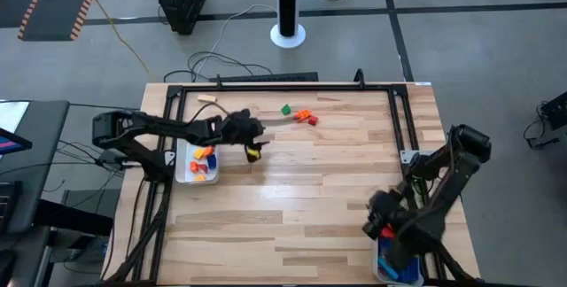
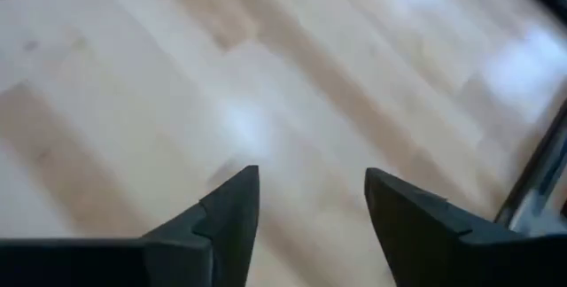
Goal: Sort blocks by size
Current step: Put the green small block into the white bin
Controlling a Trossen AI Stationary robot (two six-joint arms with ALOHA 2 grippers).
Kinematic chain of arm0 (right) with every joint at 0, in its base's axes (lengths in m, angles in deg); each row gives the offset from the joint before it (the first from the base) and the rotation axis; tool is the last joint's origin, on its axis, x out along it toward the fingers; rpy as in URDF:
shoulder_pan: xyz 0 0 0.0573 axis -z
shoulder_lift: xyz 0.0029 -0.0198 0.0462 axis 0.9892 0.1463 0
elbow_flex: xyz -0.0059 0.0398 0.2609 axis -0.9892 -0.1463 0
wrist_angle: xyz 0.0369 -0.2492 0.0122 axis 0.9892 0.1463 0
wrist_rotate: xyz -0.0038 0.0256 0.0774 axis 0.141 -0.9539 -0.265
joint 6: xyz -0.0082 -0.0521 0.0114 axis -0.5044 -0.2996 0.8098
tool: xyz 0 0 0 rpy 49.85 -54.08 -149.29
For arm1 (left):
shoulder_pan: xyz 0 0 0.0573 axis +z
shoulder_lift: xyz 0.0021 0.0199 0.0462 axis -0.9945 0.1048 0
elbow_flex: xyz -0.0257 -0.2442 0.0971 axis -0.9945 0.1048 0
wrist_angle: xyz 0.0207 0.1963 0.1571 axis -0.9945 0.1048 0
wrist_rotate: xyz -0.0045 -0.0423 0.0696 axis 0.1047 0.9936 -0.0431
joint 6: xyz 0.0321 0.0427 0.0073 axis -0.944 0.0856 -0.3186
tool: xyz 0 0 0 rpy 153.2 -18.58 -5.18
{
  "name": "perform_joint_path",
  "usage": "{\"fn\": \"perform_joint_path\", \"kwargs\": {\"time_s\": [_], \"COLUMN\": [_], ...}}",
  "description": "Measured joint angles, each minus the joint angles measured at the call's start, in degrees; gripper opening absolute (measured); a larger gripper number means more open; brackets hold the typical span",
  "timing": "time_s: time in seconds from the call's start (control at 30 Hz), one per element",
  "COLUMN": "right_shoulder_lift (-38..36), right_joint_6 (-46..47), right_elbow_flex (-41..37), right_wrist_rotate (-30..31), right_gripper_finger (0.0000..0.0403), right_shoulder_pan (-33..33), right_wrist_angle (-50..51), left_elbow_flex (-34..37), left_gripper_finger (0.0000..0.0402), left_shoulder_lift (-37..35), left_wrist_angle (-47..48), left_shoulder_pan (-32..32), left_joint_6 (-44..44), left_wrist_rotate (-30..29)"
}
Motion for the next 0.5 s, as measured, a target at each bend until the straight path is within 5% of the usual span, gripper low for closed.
{"fn": "perform_joint_path", "kwargs": {"time_s": [0.27,0.5], "right_shoulder_lift": [-8.52,-14.48], "right_joint_6": [-21.55,-44.3], "right_elbow_flex": [-10.42,-21.39], "right_wrist_rotate": [10.56,14.48], "right_gripper_finger": [0.02,0.0188], "right_shoulder_pan": [15.6,24.76], "right_wrist_angle": [-11.35,-39.66], "left_elbow_flex": [-9.96,-22.7], "left_gripper_finger": [0.0235,0.0235], "left_shoulder_lift": [9.88,18.79], "left_wrist_angle": [0.71,7.68], "left_shoulder_pan": [5.39,8.05], "left_joint_6": [-2.18,-2.99], "left_wrist_rotate": [1.16,1.25]}}
